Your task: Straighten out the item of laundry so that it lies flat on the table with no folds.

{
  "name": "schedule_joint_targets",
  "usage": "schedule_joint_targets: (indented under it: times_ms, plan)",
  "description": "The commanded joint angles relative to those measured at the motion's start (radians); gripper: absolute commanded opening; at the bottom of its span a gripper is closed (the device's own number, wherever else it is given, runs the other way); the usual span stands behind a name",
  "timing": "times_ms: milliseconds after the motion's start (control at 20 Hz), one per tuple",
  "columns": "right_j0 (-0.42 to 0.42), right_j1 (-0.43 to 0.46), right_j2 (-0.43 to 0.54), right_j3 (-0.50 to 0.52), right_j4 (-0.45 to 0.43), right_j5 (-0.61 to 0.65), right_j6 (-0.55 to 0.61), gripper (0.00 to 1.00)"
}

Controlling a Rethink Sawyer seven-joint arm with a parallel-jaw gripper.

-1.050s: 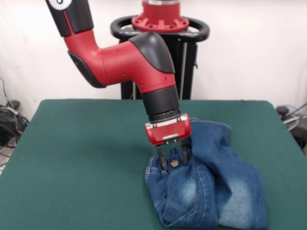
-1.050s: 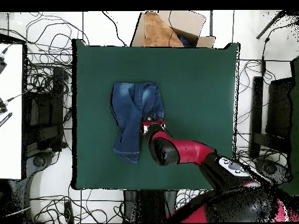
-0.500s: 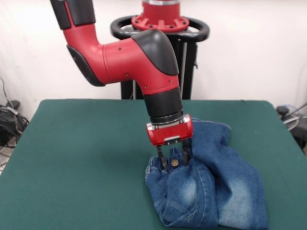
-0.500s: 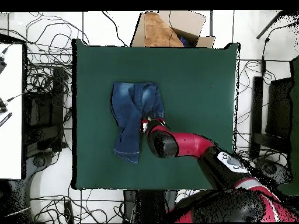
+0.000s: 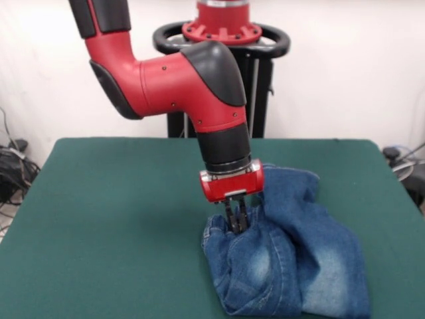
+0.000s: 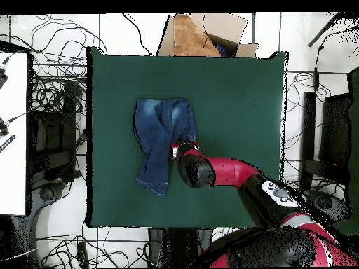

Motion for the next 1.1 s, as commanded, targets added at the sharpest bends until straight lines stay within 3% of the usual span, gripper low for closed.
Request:
schedule_joint_targets:
  times_ms: [50, 350, 500, 850, 1100]
  plan:
    - [0.029, 0.095, -0.077, -0.051, 0.013, 0.202, 0.057, 0.00]
    - [0.018, 0.090, -0.061, -0.044, 0.017, 0.179, 0.068, 0.00]
    - [-0.005, 0.038, -0.030, 0.002, 0.028, 0.198, 0.067, 0.00]
    - [-0.139, -0.259, 0.095, 0.232, 0.087, 0.340, 0.020, 0.00]
    - [-0.198, -0.396, 0.160, 0.311, 0.136, 0.426, 0.002, 0.00]
